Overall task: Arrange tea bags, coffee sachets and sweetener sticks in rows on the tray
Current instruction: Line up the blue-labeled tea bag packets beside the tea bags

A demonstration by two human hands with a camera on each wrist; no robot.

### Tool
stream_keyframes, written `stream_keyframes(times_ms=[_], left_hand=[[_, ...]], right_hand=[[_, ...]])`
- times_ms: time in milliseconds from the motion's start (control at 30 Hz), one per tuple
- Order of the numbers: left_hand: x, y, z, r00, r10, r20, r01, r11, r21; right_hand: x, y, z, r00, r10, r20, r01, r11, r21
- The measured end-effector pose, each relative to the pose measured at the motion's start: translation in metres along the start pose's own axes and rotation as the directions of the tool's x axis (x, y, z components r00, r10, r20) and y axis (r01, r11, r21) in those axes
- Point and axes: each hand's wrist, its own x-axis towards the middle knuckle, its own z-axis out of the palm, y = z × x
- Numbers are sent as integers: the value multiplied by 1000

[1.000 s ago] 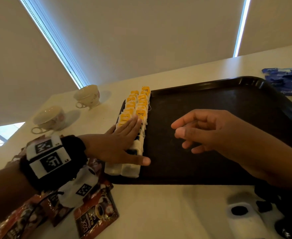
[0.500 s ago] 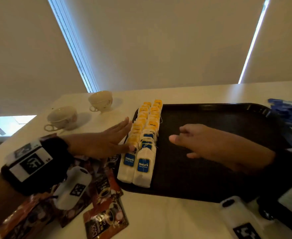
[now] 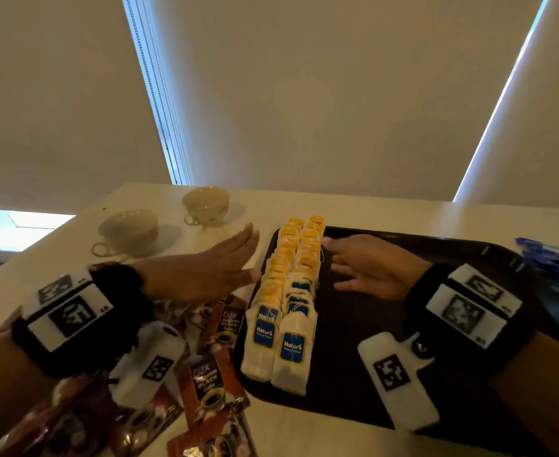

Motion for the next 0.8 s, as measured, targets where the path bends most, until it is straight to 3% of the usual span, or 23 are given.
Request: stream_keyframes(times_ms=[133,267,433,567,800], left_hand=[[1,2,-34,991,-60,-115,44,989,-143],[0,-1,-61,955,-100,-279,9,950,-311],[-7,-24,-84,852,-176,-494,-203,757,-621],[-1,-35,-87,801,-215,-559,-299,665,-684],[4,-48,-83,816,-207,-540,-274,684,-676]], right_hand=[[20,-15,-4,996,-20,-92,36,982,184],[41,-18,2,996,-28,-84,49,965,259],[55,-10,13,998,-43,43,30,959,283],[66,-9,11,998,-58,11,53,960,275],[77,-19,9,999,-39,-21,42,982,184]])
